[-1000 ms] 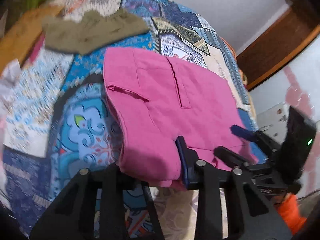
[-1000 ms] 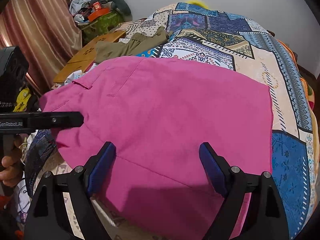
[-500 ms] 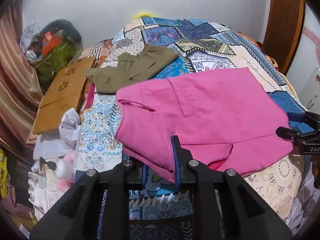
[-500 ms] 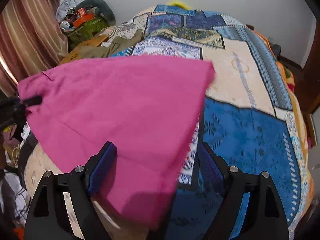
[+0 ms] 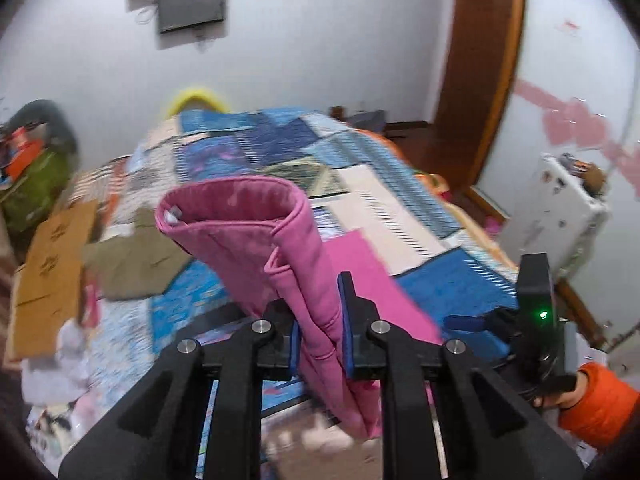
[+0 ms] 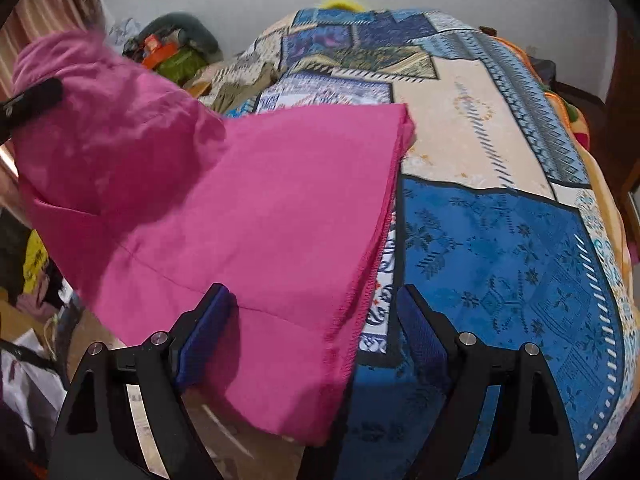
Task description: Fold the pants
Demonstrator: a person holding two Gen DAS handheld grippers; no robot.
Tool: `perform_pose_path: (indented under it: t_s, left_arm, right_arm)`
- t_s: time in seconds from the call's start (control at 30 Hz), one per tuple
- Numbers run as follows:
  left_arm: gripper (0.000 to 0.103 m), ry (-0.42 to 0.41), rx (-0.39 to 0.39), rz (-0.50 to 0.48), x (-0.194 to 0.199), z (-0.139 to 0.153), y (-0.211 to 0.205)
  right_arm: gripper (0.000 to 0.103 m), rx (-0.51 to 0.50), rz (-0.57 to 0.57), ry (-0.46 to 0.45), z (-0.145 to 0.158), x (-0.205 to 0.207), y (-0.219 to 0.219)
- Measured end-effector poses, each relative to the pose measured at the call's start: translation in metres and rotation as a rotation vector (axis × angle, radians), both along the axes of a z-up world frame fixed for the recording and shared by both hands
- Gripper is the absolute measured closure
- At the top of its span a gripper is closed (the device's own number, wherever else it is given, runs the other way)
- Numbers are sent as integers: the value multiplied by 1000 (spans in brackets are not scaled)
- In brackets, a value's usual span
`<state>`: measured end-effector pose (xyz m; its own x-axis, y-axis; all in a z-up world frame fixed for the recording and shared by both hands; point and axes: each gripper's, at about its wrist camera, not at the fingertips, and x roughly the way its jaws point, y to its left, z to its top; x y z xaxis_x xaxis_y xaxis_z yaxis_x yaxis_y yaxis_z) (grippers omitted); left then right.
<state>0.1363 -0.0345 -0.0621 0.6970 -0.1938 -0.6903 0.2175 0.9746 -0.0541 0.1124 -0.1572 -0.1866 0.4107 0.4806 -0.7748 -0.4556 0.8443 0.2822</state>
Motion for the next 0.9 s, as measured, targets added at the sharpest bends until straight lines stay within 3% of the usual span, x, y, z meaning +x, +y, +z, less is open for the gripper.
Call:
perform_pose_path:
  t_s: [0.17,0.23,0.4,0.57,0.63,0.73,0.77,0.9]
  left_arm:
    - [88,38,18,-86,15,-16,-40]
    - [88,82,-10,-115,23,-27,-52]
    - [88,195,-50,-125,46,-58,-73]
    - [86,224,-23,-134,52,-80,-88]
    - [75,252,-23,-156,54,-83,-91]
    - [30,234,-42,-179,50,-74,-88]
    - [24,203,-40,-170,47,-69,-86]
    - [23,152,20,-117,54,-56,-69]
  right_arm:
    - [20,3,-62,-51,15,-7,-24]
    - [20,-5,-89,-68,20,-9,-36]
    - [20,-4,-144,-78,25,-12,-56]
    - [20,-5,-180,-81,23,-15,-69]
    - [20,-13,-186,-85,23,-13,-70]
    - [20,-24,-193,-96,24,-11,-72]
    - [20,-24,-197,-102,25,-10,-73]
    - [20,-10,-236,-144,31,-7,-80]
